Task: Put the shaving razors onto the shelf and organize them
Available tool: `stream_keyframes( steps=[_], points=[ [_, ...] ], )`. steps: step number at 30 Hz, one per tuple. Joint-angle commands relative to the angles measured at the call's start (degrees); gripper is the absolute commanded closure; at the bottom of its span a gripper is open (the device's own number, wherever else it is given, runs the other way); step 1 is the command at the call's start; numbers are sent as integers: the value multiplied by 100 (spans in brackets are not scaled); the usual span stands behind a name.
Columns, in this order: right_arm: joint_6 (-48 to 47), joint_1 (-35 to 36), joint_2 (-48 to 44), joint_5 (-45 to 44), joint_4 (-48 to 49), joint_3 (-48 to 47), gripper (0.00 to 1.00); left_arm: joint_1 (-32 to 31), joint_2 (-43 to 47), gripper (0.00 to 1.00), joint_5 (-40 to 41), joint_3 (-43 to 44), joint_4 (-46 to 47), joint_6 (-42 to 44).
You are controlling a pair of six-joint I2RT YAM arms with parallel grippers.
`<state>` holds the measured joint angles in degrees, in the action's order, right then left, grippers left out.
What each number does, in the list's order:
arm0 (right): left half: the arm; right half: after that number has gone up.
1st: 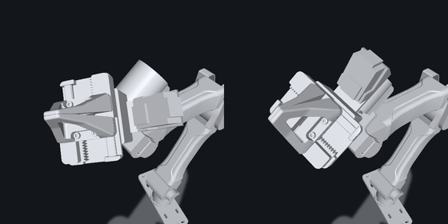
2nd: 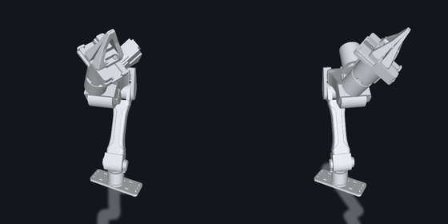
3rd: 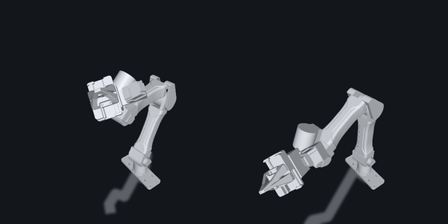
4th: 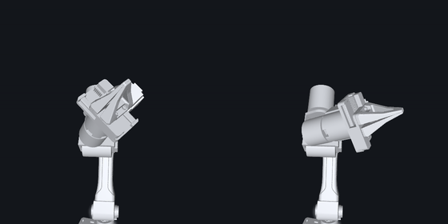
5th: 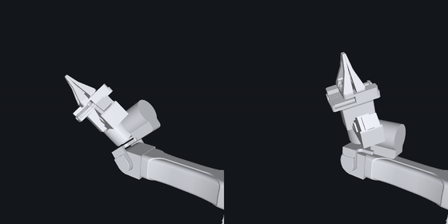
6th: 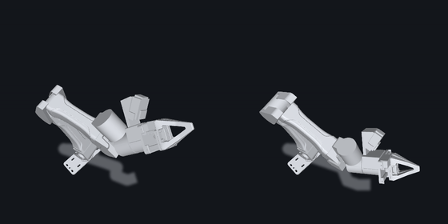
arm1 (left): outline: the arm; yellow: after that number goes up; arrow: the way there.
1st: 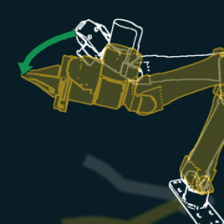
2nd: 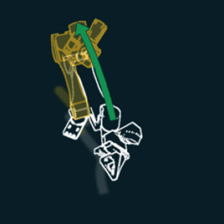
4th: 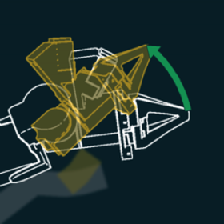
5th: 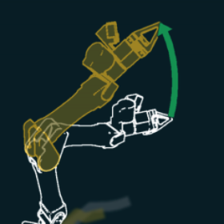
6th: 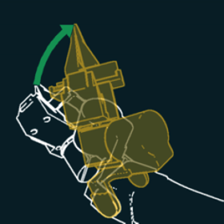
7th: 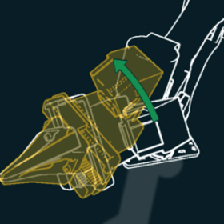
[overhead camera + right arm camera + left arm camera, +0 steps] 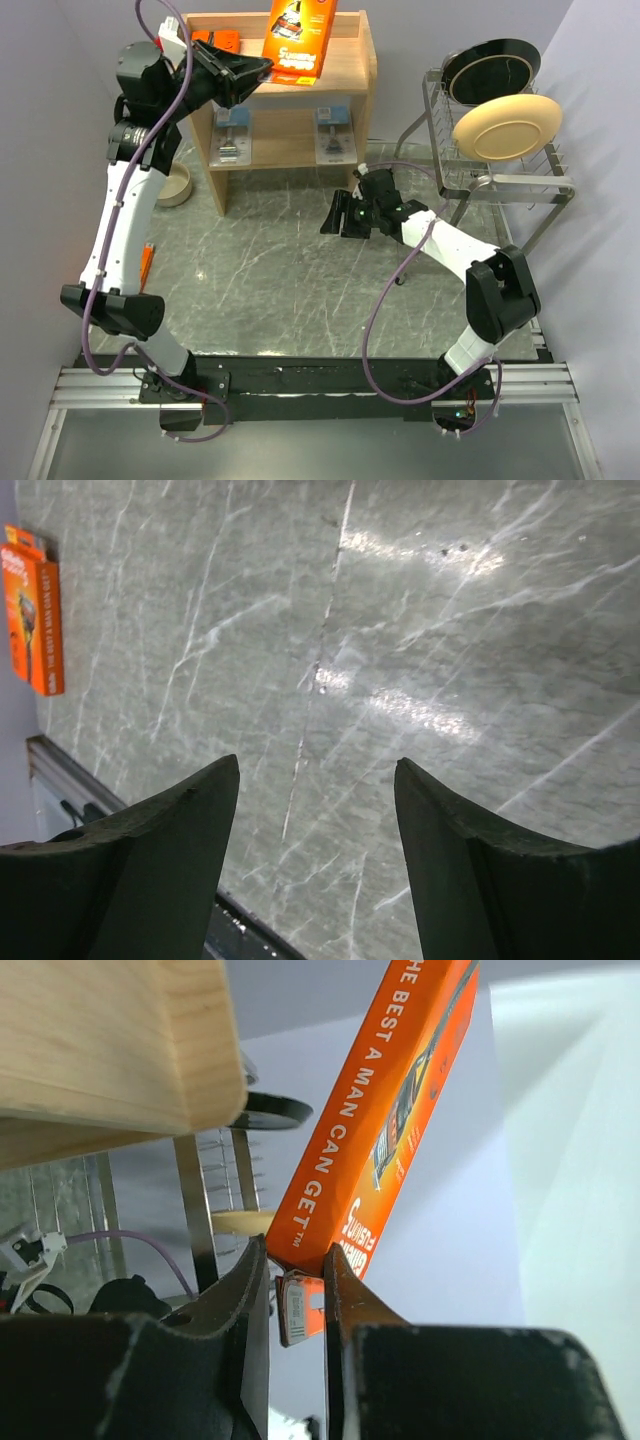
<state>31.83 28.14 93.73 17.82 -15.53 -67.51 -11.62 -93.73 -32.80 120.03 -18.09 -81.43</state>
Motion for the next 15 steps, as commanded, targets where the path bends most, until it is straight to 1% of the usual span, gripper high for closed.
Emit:
stream_keyframes(
  steps=[1, 4, 10, 15],
  points=[
    [-160, -2, -364, -297, -11, -211, 29, 2, -215, 99, 1117, 328, -872, -979],
    [-195, -2, -382, -297, -3, -175, 29, -7, -312, 99, 1486, 407, -1118, -1208],
    [-125, -19, -356, -253, 94, -52, 29, -113, -488, 99, 1733, 460, -1153, -779],
    [-81, -37, -400, -262, 173, 71, 29, -236, -427, 94, 2022, 381, -1381, -971]
  ],
)
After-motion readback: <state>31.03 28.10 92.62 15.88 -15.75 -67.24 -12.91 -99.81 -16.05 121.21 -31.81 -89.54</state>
